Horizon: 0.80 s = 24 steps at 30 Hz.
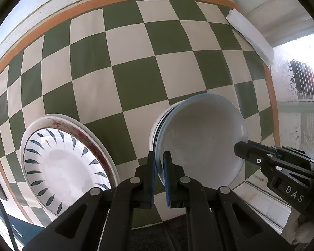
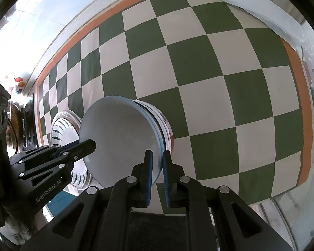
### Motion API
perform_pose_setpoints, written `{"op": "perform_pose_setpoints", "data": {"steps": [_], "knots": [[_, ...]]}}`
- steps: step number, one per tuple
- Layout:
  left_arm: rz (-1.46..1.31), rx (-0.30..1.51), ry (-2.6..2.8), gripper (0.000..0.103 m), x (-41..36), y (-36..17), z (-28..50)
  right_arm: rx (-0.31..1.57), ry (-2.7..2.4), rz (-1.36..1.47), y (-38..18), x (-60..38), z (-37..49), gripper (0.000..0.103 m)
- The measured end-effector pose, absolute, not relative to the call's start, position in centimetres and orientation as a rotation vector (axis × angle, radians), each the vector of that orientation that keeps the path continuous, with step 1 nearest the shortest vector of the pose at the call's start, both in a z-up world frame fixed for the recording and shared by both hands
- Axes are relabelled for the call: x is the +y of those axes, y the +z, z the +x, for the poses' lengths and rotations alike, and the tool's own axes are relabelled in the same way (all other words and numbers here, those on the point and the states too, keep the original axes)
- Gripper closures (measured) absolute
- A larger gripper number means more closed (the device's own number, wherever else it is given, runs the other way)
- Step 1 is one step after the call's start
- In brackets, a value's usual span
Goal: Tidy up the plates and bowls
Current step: 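Carry the nested white bowls into the blue-dotted bowl and open both grippers, then close both grippers on the rim of the three-bowl stack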
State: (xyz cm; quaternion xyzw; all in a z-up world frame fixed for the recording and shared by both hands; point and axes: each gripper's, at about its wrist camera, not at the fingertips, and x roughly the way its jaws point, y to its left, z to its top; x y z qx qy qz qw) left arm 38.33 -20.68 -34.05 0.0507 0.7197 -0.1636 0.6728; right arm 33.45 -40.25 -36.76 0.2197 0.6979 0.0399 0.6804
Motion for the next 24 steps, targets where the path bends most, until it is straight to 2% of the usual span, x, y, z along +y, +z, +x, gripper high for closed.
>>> {"op": "perform_pose_setpoints", "data": {"steps": [14,16,18,21,23,24], "knots": [[0.161,1.478,-0.372,0.095,-19.6,-27.2,35.1,1.49,0.12,0.422,-31.1,-39.4,29.5,0.09],[0.16,1.458,-0.379,0.086,-19.5,-26.2,34.7,1.472,0.119,0.417,-30.0,-39.3,28.8,0.087],[0.154,1.433,-0.381,0.079,-19.1,-25.0,34.1,1.451,0.118,0.418,-29.0,-39.4,28.3,0.076],[0.144,1.402,-0.39,0.076,-18.8,-23.6,33.4,1.424,0.12,0.414,-27.3,-39.4,27.4,0.069],[0.14,1.386,-0.395,0.068,-18.6,-22.7,33.1,1.403,0.119,0.397,-26.2,-39.2,26.9,0.064],[0.136,1.375,-0.4,0.06,-18.6,-22.3,32.8,1.394,0.116,0.392,-25.8,-39.2,26.7,0.058]]}}
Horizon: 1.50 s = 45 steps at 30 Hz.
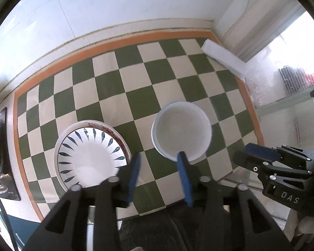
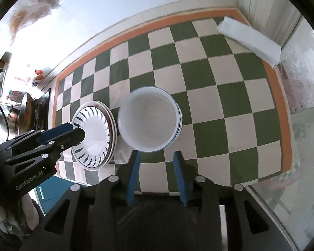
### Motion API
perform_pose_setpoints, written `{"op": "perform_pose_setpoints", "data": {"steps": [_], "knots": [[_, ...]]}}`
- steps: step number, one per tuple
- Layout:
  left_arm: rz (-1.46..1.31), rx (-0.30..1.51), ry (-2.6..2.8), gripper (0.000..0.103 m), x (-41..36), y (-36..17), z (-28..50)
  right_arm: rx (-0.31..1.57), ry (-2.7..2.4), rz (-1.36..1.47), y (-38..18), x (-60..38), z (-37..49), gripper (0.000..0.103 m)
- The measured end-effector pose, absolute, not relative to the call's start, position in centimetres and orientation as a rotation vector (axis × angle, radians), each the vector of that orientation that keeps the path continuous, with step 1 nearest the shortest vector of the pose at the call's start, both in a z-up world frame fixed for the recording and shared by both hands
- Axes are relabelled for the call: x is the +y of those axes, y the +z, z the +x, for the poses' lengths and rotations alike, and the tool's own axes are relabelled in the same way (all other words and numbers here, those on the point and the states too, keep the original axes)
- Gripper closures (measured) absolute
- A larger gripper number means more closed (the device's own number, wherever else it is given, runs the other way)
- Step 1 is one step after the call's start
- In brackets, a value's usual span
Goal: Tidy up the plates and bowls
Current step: 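Close both grippers on the rim of the three-bowl stack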
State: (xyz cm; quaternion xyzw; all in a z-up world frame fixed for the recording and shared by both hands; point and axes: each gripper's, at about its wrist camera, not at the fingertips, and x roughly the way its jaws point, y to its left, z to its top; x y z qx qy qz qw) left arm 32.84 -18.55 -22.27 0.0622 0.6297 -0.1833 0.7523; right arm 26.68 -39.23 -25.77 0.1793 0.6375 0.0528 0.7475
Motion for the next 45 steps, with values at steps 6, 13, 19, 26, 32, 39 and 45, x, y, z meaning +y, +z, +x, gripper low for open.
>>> {"op": "perform_pose_setpoints", "data": {"steps": [6,13,19,26,32,39,45], "knots": [[0.142,1.324,-0.391,0.021,-18.2,-20.4,31.9,1.372,0.118,0.385,-23.8,-39.4,25.6,0.029],[0.124,1.297,-0.389,0.011,-17.6,-19.0,31.1,1.324,0.084,0.337,-21.0,-39.7,24.6,0.023],[0.12,1.286,-0.396,0.01,-17.6,-18.4,30.7,1.308,0.077,0.345,-20.3,-40.1,24.4,0.021],[0.085,1.3,-0.4,0.01,-17.4,-19.6,32.0,1.319,0.102,0.399,-22.2,-40.4,25.2,0.019],[-0.065,1.434,-0.419,0.01,-17.1,-24.5,35.8,1.339,0.102,0.53,-27.7,-42.2,27.1,0.019],[-0.212,1.614,-0.382,0.011,-17.3,-32.1,40.1,1.39,0.119,0.745,-35.8,-43.9,29.2,0.019],[-0.271,1.731,-0.384,0.018,-17.8,-37.1,41.9,1.412,0.155,0.888,-41.0,-43.8,30.2,0.019]]}}
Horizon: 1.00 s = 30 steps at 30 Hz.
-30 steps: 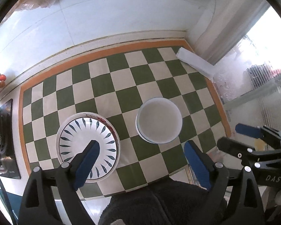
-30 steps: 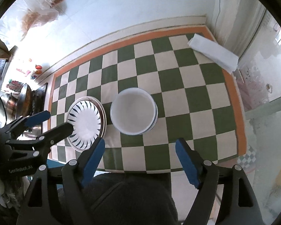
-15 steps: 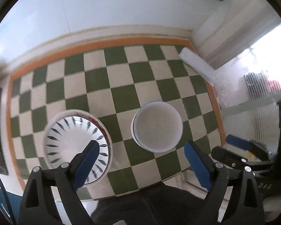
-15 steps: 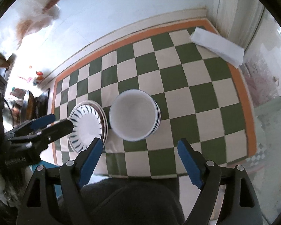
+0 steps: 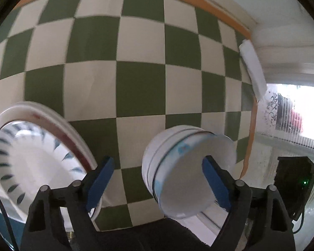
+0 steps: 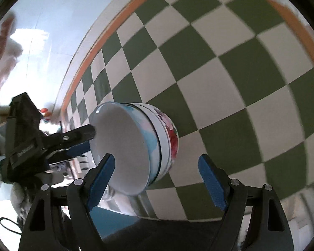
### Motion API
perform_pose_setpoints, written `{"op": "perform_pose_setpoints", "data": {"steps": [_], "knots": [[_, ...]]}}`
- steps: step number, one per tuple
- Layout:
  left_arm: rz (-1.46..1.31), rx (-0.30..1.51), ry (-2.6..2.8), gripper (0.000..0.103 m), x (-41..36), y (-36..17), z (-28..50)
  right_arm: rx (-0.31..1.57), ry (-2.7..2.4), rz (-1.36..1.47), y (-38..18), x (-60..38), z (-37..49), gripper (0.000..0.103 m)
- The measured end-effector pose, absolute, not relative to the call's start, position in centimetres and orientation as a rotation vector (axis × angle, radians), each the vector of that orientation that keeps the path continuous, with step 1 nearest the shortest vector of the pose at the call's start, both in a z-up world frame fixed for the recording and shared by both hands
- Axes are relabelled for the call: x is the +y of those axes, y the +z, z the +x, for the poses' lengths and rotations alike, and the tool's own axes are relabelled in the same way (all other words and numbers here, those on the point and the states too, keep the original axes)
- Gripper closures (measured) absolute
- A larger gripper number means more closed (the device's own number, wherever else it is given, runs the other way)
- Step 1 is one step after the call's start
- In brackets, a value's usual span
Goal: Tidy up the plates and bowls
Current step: 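Close both grippers on the rim of the three-bowl stack, then carry the bowl stack over the plate stack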
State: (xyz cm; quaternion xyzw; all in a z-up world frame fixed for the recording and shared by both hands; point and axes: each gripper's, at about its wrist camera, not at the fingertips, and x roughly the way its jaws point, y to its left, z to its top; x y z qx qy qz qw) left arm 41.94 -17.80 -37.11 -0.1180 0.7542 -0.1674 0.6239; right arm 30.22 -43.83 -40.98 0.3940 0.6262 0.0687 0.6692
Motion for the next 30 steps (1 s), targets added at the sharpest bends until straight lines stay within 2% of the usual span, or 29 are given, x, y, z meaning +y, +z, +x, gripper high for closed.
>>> {"op": "perform_pose_setpoints", "data": {"steps": [6,8,9,10,14,30], "knots": [[-0.284,1.803,-0.448,0.036,-18.8,-39.9,42.4,1.442,0.204,0.987,-44.7,-42.6,31.1,0.023],[-0.298,1.825,-0.474,0.047,-19.2,-40.6,42.5,1.452,0.212,0.991,-45.5,-42.3,31.3,0.026],[-0.309,1.834,-0.489,0.056,-19.3,-40.9,42.5,1.456,0.215,0.996,-45.9,-42.1,31.4,0.029],[-0.302,1.843,-0.494,0.059,-19.6,-41.2,42.5,1.46,0.222,1.009,-46.4,-42.0,31.6,0.031],[-0.276,1.815,-0.528,0.06,-20.0,-41.1,42.4,1.481,0.206,1.001,-47.8,-41.3,32.0,0.052],[-0.227,1.723,-0.515,0.062,-19.4,-40.2,41.6,1.446,0.274,0.917,-46.9,-38.6,33.4,0.056]]}}
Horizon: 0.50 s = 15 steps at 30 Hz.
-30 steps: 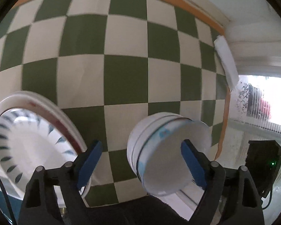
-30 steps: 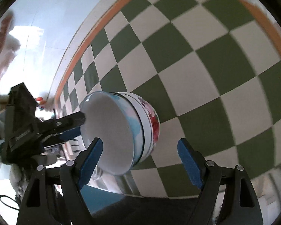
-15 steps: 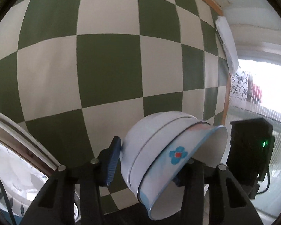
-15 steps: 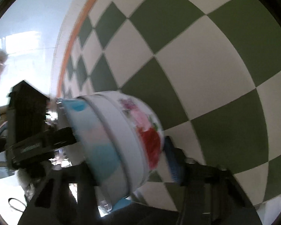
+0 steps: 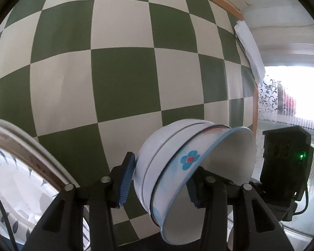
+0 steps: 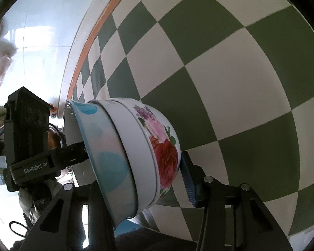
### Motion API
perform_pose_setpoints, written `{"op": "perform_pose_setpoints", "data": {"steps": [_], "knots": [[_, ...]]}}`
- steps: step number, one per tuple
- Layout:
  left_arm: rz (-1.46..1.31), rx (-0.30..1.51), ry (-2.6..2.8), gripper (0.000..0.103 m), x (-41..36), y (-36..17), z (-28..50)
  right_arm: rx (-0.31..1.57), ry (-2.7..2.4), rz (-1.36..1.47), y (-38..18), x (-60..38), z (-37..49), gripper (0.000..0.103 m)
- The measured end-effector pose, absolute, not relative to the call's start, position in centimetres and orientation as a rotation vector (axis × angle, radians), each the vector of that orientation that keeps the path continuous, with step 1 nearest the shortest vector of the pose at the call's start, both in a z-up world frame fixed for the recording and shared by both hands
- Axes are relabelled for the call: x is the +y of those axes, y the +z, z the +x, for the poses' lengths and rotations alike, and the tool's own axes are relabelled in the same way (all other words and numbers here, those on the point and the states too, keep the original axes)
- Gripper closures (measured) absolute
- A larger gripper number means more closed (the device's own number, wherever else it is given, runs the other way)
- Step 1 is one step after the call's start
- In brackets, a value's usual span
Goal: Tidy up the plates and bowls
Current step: 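Carry the bowl stack over the plate stack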
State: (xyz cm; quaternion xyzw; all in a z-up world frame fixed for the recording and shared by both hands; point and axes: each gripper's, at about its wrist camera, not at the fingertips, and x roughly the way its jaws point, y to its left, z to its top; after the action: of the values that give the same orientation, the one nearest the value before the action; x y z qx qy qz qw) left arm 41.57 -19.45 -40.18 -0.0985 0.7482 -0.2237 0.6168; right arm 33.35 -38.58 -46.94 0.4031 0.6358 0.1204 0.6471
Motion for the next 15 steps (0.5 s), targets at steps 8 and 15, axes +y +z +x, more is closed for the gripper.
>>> {"op": "perform_pose_setpoints", "data": {"steps": [8,15], "knots": [[-0.276,1.695,-0.474,0.062,-17.8,-38.2,41.3,1.451,0.335,0.866,-44.8,-37.9,34.8,0.057],[-0.33,1.644,-0.433,0.062,-14.1,-35.1,41.5,1.461,0.402,0.802,-42.1,-34.6,36.5,0.057]]}}
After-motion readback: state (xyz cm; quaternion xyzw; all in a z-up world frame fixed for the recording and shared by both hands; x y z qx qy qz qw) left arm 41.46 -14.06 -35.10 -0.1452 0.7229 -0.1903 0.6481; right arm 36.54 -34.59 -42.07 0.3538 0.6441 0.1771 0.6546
